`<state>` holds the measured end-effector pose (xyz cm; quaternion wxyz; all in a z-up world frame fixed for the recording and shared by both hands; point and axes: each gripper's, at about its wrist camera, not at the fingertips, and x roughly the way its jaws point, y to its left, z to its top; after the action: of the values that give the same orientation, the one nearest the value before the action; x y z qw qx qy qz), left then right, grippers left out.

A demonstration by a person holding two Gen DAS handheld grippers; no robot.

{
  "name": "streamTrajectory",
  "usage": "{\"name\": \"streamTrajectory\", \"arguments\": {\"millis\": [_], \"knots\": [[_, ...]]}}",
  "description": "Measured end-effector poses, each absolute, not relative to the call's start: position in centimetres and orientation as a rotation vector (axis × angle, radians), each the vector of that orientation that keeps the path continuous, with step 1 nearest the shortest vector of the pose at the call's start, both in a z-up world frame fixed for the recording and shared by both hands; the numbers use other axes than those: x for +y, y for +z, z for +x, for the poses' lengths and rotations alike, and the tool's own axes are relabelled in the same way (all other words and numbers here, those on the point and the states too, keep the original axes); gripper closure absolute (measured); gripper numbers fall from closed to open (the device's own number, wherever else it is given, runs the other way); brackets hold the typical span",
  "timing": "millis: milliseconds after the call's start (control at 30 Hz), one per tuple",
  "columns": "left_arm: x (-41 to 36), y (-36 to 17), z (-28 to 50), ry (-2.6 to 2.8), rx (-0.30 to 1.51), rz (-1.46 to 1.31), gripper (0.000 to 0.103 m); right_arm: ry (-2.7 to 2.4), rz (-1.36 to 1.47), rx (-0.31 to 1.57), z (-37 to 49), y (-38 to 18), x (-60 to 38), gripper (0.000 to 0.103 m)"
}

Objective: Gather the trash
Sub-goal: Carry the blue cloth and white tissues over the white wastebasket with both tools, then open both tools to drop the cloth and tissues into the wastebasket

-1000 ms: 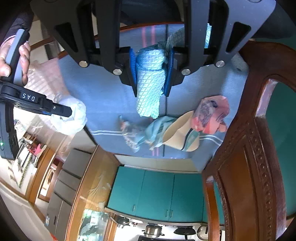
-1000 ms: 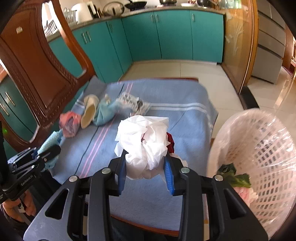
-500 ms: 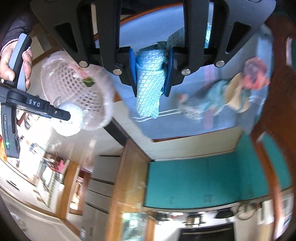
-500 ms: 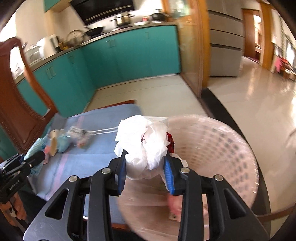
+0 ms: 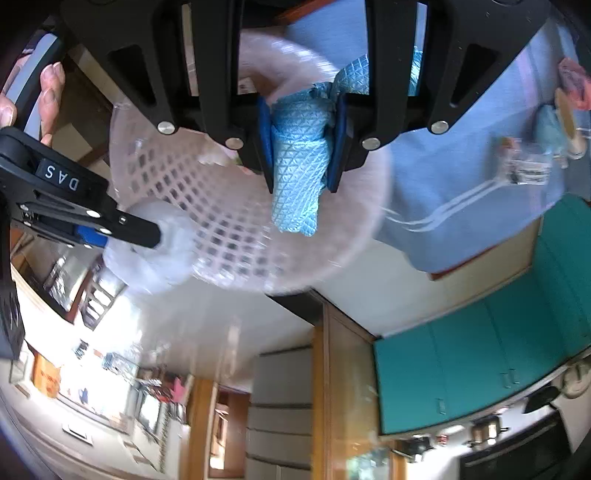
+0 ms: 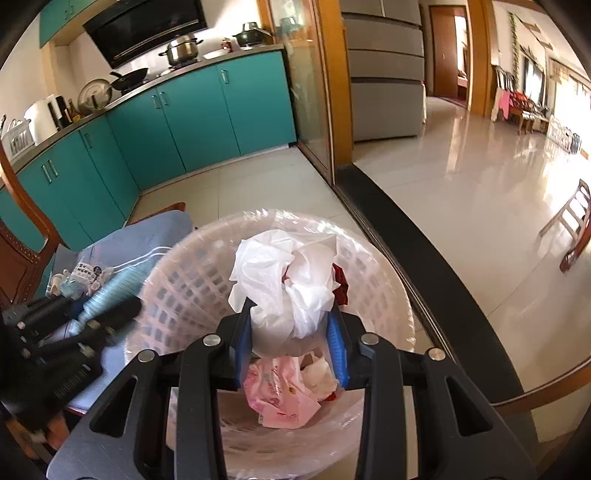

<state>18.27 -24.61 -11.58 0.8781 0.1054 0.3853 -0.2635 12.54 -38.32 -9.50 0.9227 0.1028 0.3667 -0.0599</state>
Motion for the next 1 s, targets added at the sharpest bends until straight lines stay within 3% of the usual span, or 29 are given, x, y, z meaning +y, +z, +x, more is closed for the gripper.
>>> {"name": "streamTrajectory", "arguments": {"millis": [167, 300, 667, 833, 1000], "knots": [[-26.7, -12.8, 17.4, -0.593, 0.806, 0.269, 0.069, -0.122, 0.226, 0.779, 12.8, -10.5, -38.5, 0.068], [-26.2, -12.0, 16.7, -0.578, 0.763, 0.276, 0.050, -0.126, 0.224, 0.788, 13.5, -10.6, -38.1, 0.063], [-23.8, -11.5, 16.6, -0.511, 0.751, 0.243, 0.041, -0.136, 0.212, 0.773, 13.6, -9.8, -37.3, 0.045], [-20.8, -11.5, 15.9, -0.439, 0.728, 0.260, 0.031, -0.108, 0.207, 0.781, 14.4, -9.7, -35.8, 0.045], [-13.3, -14.2, 13.8, -0.282, 0.784, 0.265, 0.031, 0.038, 0.187, 0.802, 16.5, -9.5, -31.0, 0.045]]}}
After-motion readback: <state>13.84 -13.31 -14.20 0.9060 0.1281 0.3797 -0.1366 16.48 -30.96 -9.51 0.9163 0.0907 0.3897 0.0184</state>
